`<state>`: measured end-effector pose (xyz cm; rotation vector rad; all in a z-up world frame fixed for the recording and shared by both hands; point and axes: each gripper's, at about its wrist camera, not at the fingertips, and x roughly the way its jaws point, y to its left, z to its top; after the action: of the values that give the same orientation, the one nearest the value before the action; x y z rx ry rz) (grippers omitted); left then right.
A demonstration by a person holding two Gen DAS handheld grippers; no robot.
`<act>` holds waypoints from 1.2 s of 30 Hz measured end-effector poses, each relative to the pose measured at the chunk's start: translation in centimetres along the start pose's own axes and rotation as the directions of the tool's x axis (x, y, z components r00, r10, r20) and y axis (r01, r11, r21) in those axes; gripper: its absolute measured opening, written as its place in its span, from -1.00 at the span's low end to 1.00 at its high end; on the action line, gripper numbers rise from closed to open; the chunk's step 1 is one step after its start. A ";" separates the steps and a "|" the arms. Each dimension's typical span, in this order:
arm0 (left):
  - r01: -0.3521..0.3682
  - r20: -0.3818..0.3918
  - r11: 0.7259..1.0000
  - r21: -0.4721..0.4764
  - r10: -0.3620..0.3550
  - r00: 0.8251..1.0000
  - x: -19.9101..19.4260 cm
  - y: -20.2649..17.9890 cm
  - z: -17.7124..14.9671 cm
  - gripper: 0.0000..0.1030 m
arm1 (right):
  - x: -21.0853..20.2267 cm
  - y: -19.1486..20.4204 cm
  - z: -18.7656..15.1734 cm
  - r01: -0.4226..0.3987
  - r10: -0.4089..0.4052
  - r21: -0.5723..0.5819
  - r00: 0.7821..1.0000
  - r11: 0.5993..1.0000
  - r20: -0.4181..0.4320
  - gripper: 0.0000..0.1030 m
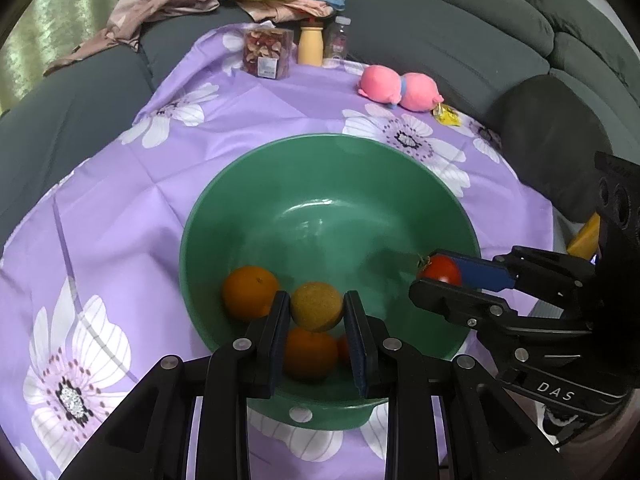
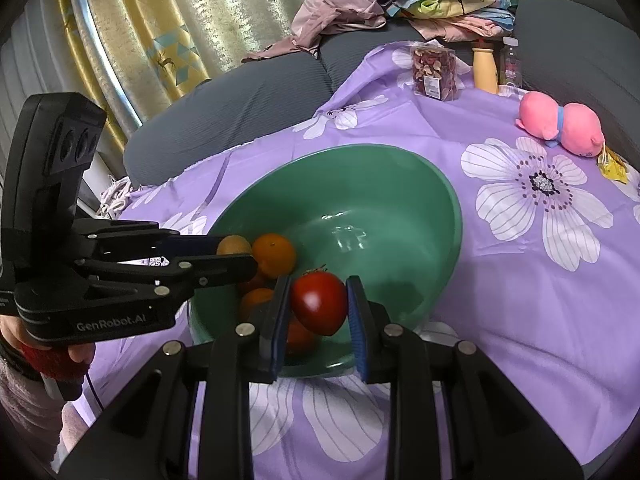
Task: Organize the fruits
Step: 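Open both tools to drop the fruit into the bowl, then withdraw both open tools from the bowl back to the fruit cluster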
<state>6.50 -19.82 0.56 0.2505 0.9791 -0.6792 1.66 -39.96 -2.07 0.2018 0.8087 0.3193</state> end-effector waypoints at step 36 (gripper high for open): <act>-0.152 0.010 0.980 -0.124 0.155 0.988 -5.7 3.3 -5.1 -0.02 | -2.4 4.1 -0.2 0.012 -0.012 -0.059 1.000 0.998 -0.001 -0.01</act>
<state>2.98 -12.47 2.18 0.2081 0.9678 -0.4776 -0.86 -36.98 0.66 0.1417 0.8008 0.3315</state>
